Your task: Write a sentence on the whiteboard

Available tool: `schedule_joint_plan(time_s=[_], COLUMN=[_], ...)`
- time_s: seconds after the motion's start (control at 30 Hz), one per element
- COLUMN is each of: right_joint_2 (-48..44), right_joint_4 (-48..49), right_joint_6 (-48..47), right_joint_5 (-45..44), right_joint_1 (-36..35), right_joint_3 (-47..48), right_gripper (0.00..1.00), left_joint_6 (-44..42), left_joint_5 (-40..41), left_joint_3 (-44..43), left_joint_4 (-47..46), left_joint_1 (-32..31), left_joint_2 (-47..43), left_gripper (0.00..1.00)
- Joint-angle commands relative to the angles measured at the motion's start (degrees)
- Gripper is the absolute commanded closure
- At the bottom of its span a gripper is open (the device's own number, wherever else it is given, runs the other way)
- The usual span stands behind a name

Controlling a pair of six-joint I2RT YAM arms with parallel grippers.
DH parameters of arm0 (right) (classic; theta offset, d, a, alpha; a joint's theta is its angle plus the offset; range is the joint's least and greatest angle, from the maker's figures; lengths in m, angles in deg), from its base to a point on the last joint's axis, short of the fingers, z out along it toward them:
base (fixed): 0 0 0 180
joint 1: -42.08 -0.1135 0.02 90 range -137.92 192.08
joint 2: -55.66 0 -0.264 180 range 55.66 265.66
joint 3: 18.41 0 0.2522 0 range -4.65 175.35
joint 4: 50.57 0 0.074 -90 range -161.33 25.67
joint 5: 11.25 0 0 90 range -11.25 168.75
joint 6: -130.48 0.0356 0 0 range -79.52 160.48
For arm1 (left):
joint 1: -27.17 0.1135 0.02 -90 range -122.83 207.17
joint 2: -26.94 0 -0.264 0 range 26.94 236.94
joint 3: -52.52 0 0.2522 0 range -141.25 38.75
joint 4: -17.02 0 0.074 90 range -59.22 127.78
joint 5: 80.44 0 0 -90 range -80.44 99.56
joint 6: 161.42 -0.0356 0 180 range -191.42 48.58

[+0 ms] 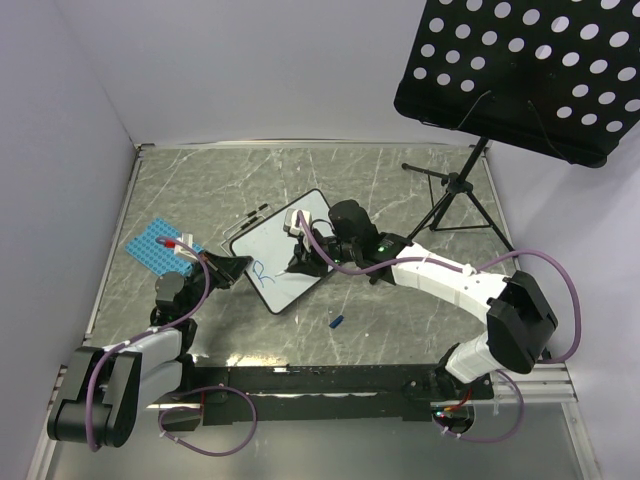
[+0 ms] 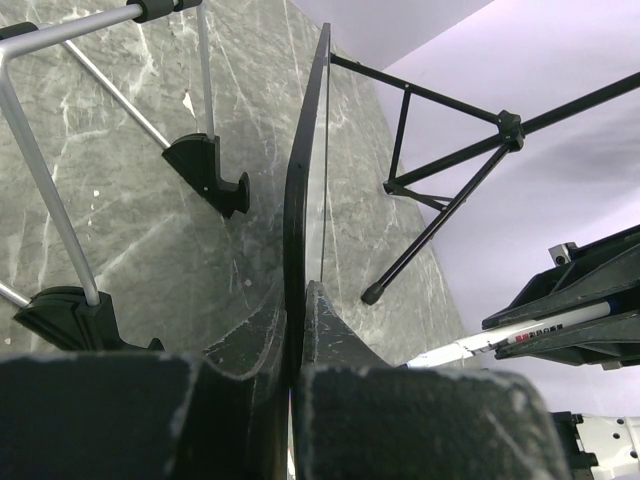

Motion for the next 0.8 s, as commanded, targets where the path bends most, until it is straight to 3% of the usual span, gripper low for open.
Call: schedule_joint_plan(time_s=[0.0,0.77], right_joint_2=[0.17,6.67], right_joint_4=[2.78,5.42], right_joint_6=[-0.17,-0.87], right_joint_5=[0.06,-3.19], right_joint_1=[0.29,0.38], right_joint_3=[2.02,8.78], right_gripper=[1.0,1.0], left_joint_6=[-1.02,0.12], left_joint_5=[-1.1,-1.01], left_joint_3=[3.16,3.08], left_joint_4=[-4.38,-3.59], left_joint_1=[-0.29,-0.38], left_joint_2=[-0.46,-0.46], left_gripper=[0.99,0.99])
